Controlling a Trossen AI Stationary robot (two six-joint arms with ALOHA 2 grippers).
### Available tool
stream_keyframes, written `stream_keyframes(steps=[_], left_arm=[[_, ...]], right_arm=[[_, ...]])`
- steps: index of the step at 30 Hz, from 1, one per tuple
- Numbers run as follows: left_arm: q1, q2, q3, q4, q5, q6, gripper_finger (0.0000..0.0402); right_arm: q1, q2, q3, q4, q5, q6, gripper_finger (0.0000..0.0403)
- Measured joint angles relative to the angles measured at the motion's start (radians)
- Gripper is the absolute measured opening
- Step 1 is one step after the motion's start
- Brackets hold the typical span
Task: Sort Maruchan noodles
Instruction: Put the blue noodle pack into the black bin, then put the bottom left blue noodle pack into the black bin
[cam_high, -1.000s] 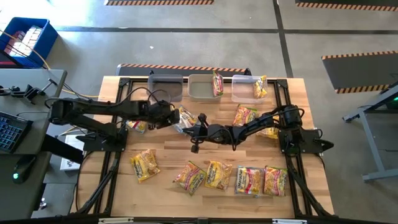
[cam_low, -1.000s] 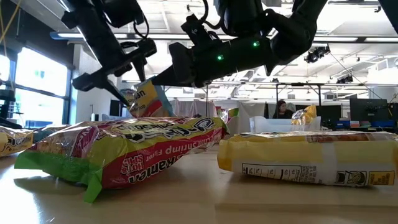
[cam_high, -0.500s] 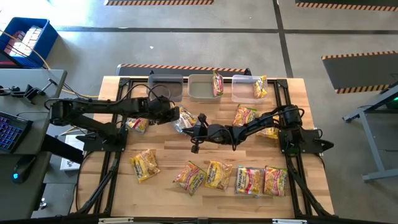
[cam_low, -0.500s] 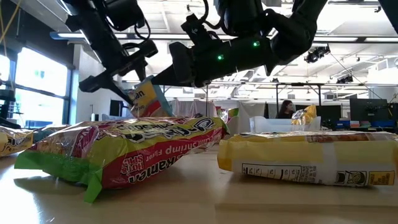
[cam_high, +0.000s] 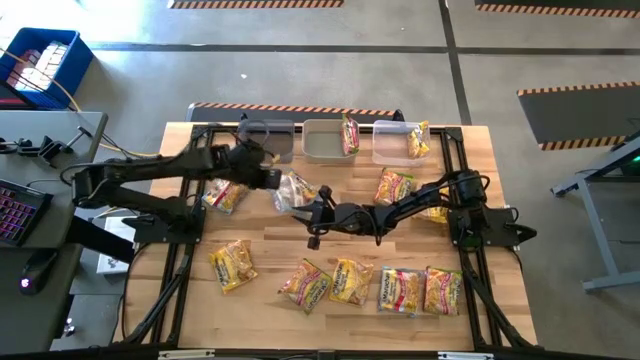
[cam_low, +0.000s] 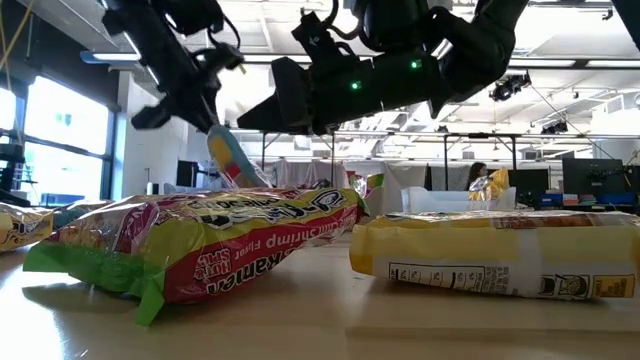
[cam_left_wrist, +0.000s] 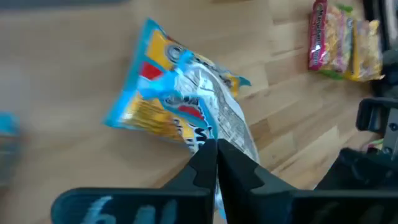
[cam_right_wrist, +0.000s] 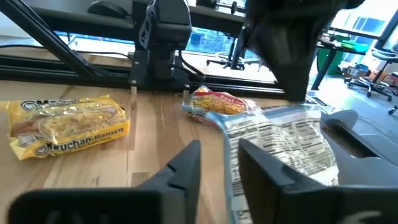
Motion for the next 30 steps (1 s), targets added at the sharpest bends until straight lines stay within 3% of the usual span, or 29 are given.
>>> stream_keyframes(steps=[4, 8, 13, 16, 23, 30], left_arm=[[0.081, -0.023, 0.092, -0.193, 0.006, 0.133, 0.0001], [0.134, -0.024, 0.120, -0.272, 0.054, 0.172, 0.0002], [0.100, -0.001, 0.093, -0.350, 0.144, 0.163, 0.0032], [0.037, -0.022, 0.042, -0.361, 0.139, 0.146, 0.0061], [-0.106, -0.162, -0.145, -0.166, 0.177, -0.043, 0.0087], [-0.245, -0.307, -0.319, -0.131, 0.172, -0.310, 0.0090]], right_arm=[[0.000, -0.013, 0.000, -0.010, 0.001, 0.001, 0.0131], [-0.001, -0.013, -0.001, -0.024, 0.002, 0.003, 0.0134], [-0.017, -0.013, -0.001, -0.054, 0.001, 0.031, 0.0134], [-0.026, -0.013, -0.001, -0.092, 0.001, 0.031, 0.0134], [-0.041, -0.013, -0.001, -0.137, -0.018, 0.051, 0.0134], [-0.063, -0.013, -0.001, -0.145, -0.078, 0.089, 0.0134]])
